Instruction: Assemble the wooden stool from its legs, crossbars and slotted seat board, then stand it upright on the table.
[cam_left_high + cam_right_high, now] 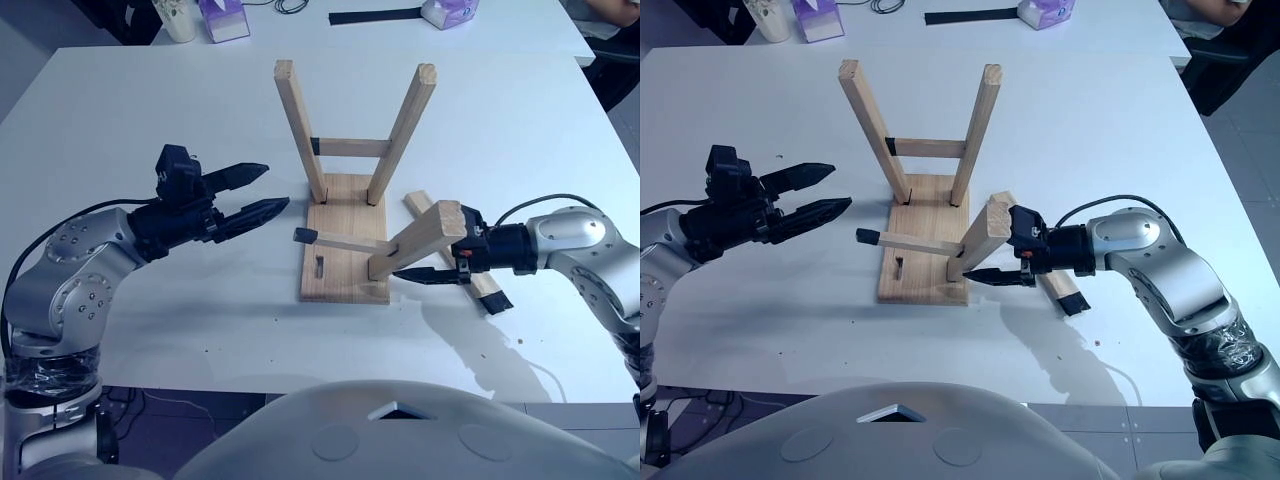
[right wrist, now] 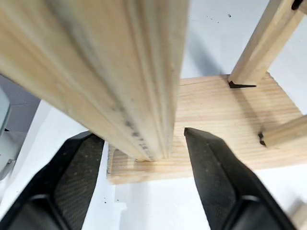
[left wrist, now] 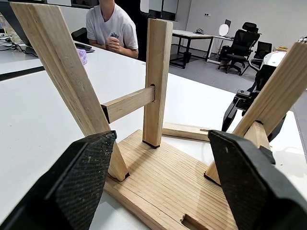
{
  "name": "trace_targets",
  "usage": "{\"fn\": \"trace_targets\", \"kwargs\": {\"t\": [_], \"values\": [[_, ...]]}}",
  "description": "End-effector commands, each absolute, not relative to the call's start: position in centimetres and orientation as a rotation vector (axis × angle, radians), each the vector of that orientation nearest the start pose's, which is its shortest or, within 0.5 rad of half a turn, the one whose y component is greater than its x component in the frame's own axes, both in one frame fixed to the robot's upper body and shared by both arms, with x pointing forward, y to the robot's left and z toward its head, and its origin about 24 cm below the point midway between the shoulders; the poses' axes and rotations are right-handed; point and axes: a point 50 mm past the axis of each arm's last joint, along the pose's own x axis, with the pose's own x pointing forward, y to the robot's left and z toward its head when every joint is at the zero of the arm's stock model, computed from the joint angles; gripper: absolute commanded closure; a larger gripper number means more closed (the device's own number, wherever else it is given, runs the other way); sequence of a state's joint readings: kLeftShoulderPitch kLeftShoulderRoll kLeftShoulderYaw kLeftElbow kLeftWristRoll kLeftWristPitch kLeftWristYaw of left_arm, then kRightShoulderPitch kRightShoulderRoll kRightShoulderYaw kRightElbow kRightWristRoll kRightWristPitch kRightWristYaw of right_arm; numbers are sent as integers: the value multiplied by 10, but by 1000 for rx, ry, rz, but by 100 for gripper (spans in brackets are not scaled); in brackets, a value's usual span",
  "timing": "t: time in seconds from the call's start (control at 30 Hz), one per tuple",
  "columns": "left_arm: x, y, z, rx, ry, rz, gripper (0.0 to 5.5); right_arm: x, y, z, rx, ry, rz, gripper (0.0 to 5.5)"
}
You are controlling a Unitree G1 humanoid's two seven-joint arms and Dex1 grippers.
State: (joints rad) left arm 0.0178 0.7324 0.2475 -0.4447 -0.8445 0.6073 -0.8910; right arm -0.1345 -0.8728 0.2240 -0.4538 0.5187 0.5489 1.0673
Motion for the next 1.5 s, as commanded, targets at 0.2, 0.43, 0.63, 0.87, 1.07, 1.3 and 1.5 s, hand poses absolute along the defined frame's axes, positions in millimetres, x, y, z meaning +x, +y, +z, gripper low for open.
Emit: {"fn": "trace_targets", "kwargs": {"t": [0.2,0.43,0.63,0.87,1.07,1.3,1.5], "values": [[212,222,172,-145,13,-956,195,185,-207,120,-472,519,1241,212],[201,229,175,-179,-17,-884,195,168,-235,120,-442,510,979,186],[194,233,175,-189,-40,-817,195,162,-241,103,-312,540,752,186],[200,231,175,-190,-48,-817,195,162,-238,76,-242,596,704,186],[207,229,173,-182,-41,-832,195,163,-236,58,-241,606,657,186],[214,231,177,-177,-56,-832,195,155,-237,36,-255,660,630,186],[220,240,187,-192,-101,-788,195,157,-244,35,-286,652,618,275]]}}
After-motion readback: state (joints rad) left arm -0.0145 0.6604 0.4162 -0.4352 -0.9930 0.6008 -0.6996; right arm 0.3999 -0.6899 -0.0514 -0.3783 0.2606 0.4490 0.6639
